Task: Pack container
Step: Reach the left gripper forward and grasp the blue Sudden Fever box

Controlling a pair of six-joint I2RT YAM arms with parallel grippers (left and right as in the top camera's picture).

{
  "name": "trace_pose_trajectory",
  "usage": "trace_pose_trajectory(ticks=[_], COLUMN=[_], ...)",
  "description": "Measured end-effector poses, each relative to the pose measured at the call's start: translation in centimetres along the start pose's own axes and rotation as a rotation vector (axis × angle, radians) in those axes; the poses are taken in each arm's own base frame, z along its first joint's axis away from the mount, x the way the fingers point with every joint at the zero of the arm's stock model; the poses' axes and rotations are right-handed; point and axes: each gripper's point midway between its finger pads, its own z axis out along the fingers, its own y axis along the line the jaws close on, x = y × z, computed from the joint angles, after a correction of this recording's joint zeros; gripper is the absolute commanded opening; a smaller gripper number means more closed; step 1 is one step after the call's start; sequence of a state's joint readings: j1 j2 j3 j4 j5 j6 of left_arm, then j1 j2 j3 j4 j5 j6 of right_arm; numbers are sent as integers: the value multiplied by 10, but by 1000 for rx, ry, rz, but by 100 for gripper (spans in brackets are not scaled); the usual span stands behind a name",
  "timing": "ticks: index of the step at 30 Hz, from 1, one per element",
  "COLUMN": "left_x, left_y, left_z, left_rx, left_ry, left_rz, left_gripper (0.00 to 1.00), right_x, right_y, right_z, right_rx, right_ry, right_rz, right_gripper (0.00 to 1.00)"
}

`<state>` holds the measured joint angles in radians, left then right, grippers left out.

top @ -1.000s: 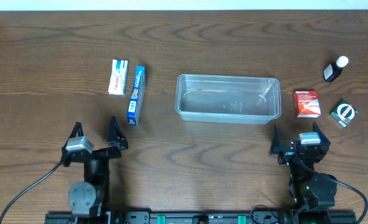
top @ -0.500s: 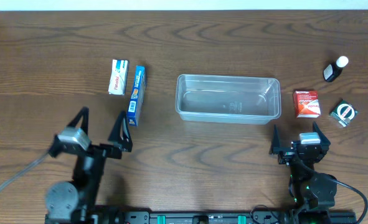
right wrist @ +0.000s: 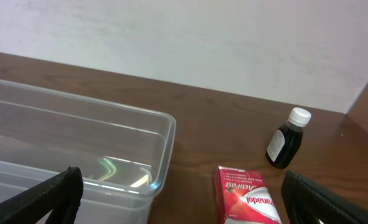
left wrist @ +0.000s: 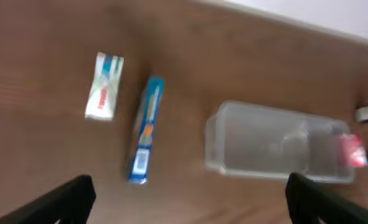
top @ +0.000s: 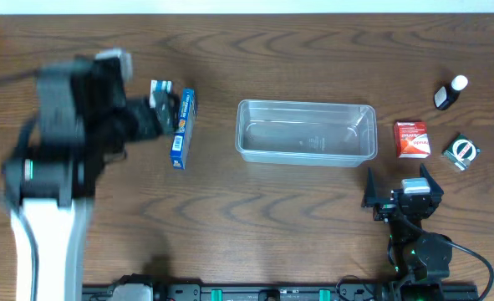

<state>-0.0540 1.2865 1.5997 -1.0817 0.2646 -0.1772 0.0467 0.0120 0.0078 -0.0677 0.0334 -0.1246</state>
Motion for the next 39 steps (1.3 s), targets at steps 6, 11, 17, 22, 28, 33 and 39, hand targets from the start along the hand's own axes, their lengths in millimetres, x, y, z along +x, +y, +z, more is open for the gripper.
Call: trace_pose_trajectory(ticks=[6,11,17,22,28,33,39], left_x=[-9,0,16,25,31,34,46], left_y=[11,24,39,44,52,62,68], left_z=[60,113,153,170,187,196,203], left_rx=[-108,-149,-186,-181,-184,-216,-231], left_ry=[192,297,398,450,488,504,538], left_rz=[13,10,4,68,148,175,170], left_gripper=[98,98,96,93,89,95,96], right_x=[0,0,0,0,0,0,0], right_y=[0,0,0,0,0,0,0], right_z=[0,0,0,0,0,0,0], right_rx=[0,0,0,0,0,0,0], right_ry=[0,0,0,0,0,0,0], right_rz=[0,0,0,0,0,0,0], right_gripper=[99,99,99,99,99,99,99])
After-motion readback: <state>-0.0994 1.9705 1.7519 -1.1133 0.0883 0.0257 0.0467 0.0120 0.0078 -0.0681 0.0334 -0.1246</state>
